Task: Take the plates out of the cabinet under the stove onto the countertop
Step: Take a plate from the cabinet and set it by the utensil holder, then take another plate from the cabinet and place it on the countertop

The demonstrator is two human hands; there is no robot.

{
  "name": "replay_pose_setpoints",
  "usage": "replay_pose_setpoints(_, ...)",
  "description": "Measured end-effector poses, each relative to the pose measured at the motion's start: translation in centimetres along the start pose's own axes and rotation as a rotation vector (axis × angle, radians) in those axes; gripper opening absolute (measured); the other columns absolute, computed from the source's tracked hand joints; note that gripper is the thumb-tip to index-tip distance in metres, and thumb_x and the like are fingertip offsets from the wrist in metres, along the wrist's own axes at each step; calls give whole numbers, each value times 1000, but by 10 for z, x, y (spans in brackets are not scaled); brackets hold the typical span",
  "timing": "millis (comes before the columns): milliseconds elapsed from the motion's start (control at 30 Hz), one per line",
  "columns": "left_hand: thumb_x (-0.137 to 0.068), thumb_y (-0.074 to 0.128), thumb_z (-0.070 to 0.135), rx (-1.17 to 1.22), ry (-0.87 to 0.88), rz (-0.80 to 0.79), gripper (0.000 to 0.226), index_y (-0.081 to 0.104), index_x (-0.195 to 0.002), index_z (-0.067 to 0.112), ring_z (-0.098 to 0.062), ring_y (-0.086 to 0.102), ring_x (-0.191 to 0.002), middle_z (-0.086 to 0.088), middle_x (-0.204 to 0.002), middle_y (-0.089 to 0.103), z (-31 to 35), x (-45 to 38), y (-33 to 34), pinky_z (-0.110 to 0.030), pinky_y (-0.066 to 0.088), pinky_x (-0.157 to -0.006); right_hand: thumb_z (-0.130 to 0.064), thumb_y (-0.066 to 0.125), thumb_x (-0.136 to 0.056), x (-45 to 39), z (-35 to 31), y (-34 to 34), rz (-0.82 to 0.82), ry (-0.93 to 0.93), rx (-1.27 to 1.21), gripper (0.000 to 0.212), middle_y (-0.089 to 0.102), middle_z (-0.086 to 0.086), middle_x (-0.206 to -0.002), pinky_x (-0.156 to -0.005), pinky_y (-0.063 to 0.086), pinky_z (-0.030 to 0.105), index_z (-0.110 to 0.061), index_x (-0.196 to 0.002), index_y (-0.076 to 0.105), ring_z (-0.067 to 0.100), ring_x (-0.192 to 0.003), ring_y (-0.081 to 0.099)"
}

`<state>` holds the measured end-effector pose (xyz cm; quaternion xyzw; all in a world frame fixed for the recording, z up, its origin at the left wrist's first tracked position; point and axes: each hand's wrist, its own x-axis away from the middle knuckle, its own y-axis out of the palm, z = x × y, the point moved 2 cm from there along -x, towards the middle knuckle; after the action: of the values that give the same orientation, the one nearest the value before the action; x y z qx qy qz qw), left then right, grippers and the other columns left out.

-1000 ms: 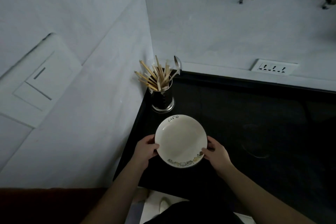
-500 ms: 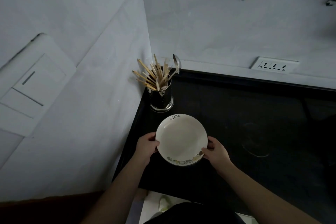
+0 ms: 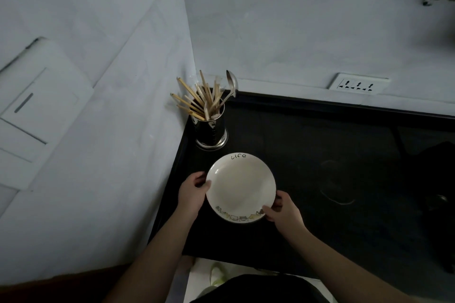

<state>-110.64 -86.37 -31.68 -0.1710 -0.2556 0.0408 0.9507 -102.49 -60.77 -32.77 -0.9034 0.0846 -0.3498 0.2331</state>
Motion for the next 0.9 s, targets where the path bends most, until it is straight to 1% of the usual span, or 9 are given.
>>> replay_pose_setpoints(67, -91, 67, 23, 59, 0, 18, 35, 62, -126, 22, -10, 61, -103, 12, -108, 62, 1, 3, 0, -21, 45, -80, -35, 70, -85, 4, 2, 2, 35, 23, -49, 51, 59, -13, -93, -58, 56, 22, -26, -130, 48, 8, -74, 68)
replay_pose_setpoints(133, -93, 64, 23, 98, -6, 32, 30, 62, -123, 26, -3, 58, -98, 12, -109, 62, -1, 9, -1, -19, 43, -75, -37, 65, -89, 4, 2, -1, 82, 40, -96, 40, 62, -10, -91, -56, 55, 20, -25, -125, 53, 8, -73, 69)
replay_pose_setpoints(233, -91, 66, 15, 94, -3, 16, 33, 62, -121, 25, -7, 60, -102, 10, -112, 64, -11, 19, -3, -32, 52, -90, -29, 62, -92, -2, -4, -7, 135, 43, -128, 33, 63, -9, -94, -59, 56, 23, -28, -124, 55, 9, -78, 69)
replay_pose_setpoints(300, -89, 68, 9, 106, 0, -30, 37, 63, -123, 22, -11, 63, -105, 9, -113, 66, -17, 24, -4, -36, 55, -92, -25, 61, -92, -6, -7, -8, 136, 36, -129, 32, 63, -10, -95, -64, 57, 26, -29, -123, 56, 9, -81, 67)
replay_pose_setpoints(433, -87, 71, 9, 138, 28, -72, 41, 63, -126, 22, -8, 65, -101, 10, -113, 67, -15, 28, -7, -21, 56, -76, -20, 61, -92, -7, -7, -6, 141, 27, -135, 32, 64, -11, -93, -65, 56, 25, -29, -122, 57, 8, -81, 67)
replay_pose_setpoints(600, -88, 70, 8, 162, 7, -89, 44, 61, -129, 22, -11, 65, -105, 8, -117, 67, -13, 24, -5, -33, 58, -88, -21, 61, -93, -5, -3, -4, 148, 46, -155, 35, 64, -10, -94, -62, 56, 24, -27, -127, 55, 9, -81, 68)
replay_pose_setpoints(700, -89, 68, 9, 200, -55, -47, 46, 56, -131, 21, -13, 63, -106, 5, -121, 62, -19, 25, -5, -34, 56, -89, -30, 61, -92, -4, -4, -7, 122, 62, -121, 39, 63, -10, -96, -56, 53, 23, -28, -130, 52, 9, -81, 66)
replay_pose_setpoints(767, -93, 62, 11, 200, -70, 12, 40, 55, -130, 24, -12, 62, -103, 3, -121, 60, -21, 29, -8, -26, 53, -81, -34, 61, -92, 0, -3, -11, 100, 77, -93, 43, 61, -9, -97, -55, 52, 24, -28, -133, 48, 10, -81, 65)
replay_pose_setpoints(900, -96, 53, 16, 162, -31, 33, 31, 57, -125, 28, -11, 61, -99, 3, -116, 61, -16, 44, -15, -25, 51, -76, -31, 59, -93, 17, 8, -26, 65, 72, -72, 38, 61, -7, -101, -62, 56, 27, -27, -131, 52, 11, -86, 65)
